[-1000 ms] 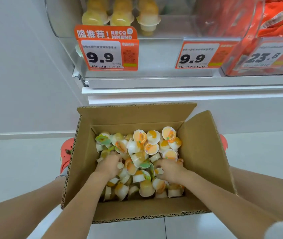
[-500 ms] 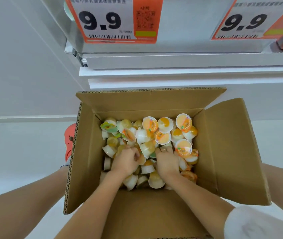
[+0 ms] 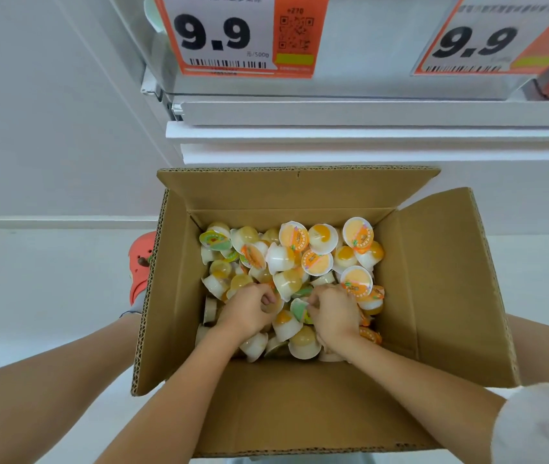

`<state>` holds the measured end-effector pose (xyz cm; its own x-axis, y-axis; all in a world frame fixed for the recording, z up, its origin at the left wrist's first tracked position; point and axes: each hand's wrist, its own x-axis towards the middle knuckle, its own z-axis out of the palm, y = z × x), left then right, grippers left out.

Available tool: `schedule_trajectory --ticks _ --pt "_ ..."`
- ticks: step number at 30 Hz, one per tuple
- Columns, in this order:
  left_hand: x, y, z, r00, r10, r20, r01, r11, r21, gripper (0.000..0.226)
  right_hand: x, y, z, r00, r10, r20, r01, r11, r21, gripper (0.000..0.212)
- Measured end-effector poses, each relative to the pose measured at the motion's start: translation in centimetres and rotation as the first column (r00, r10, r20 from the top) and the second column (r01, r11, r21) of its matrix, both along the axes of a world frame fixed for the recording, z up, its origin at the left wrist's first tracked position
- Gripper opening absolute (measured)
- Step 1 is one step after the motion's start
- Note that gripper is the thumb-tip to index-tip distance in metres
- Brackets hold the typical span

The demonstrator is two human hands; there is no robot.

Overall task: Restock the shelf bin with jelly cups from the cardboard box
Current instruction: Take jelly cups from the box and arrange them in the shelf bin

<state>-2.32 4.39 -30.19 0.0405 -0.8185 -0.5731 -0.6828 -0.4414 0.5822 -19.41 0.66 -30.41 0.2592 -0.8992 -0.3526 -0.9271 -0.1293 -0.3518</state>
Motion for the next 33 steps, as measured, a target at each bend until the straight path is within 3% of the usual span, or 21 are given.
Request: schedule_trajectory --ticks 3,6,9,11,13,15,17,18,20,22,24,29,33 --pt "-0.7 0.1 0.6 1.000 -0.025 -0.010 0.025 0.999 -0.035 0.041 -1.4 -0.6 1.5 0.926 -0.165 0.340 0.126 0.983 0.135 0.019" --pt "-1.4 0.4 1.4 0.999 -0.049 -0.017 0.046 0.993 -0.112 0.060 -2.0 -0.9 3.1 0.748 -0.393 0.535 0.162 0.890 0.426 0.020" --pt "-1.6 0.7 1.9 0.994 -0.107 -0.020 0.101 0.976 -0.191 0.059 -1.6 -0.2 3.8 0.614 -0.629 0.477 0.138 0.680 0.720 0.012" --pt "-1.3 1.0 1.7 0.989 -0.138 -0.043 0.126 0.969 -0.213 0.045 -1.4 -0.1 3.8 0.545 -0.725 0.422 0.153 0.580 0.800 0.006" --pt "-0.8 1.5 1.4 0.991 -0.092 -0.095 0.071 0.977 -0.202 0.046 -1.2 -0.4 3.7 0.528 -0.750 0.398 0.126 0.533 0.837 0.001" --pt "-0.7 1.9 1.4 0.989 -0.026 -0.147 -0.003 0.982 -0.189 0.052 -0.8 -0.6 3.5 0.561 -0.728 0.393 0.073 0.516 0.853 0.010" --pt "-0.6 2.4 1.2 0.973 0.097 -0.208 -0.132 0.977 -0.165 0.050 -0.2 -0.6 2.5 0.590 -0.709 0.386 0.100 0.539 0.836 0.019" --pt "-0.5 2.6 1.0 0.960 0.166 -0.223 -0.200 0.970 -0.140 0.050 0.0 -0.7 1.8 0.644 -0.656 0.394 0.170 0.625 0.762 0.019" --pt "0.0 2.9 0.4 0.943 0.257 -0.213 -0.284 0.953 -0.109 0.052 -0.2 -1.6 0.3 0.884 -0.353 0.308 0.216 0.890 0.401 0.020" --pt "0.7 3.1 -0.1 0.943 0.284 -0.174 -0.303 0.948 -0.093 0.053 -0.3 -2.0 -0.9 0.995 -0.041 0.092 0.028 0.991 0.132 0.029" --pt "1.2 3.1 -0.3 0.941 0.307 -0.145 -0.322 0.942 -0.092 0.054 0.2 -1.3 -1.6 0.995 0.070 -0.071 -0.066 0.996 0.052 0.032" --pt "1.1 3.3 -0.5 0.929 0.347 -0.130 -0.360 0.928 -0.095 0.057 2.2 0.7 -2.5 0.944 0.149 -0.293 -0.149 0.989 0.025 0.031" --pt "0.2 3.5 -0.7 0.940 0.326 -0.098 -0.334 0.940 -0.073 0.056 3.5 1.0 -3.0 0.904 0.108 -0.414 -0.118 0.993 0.003 0.027"
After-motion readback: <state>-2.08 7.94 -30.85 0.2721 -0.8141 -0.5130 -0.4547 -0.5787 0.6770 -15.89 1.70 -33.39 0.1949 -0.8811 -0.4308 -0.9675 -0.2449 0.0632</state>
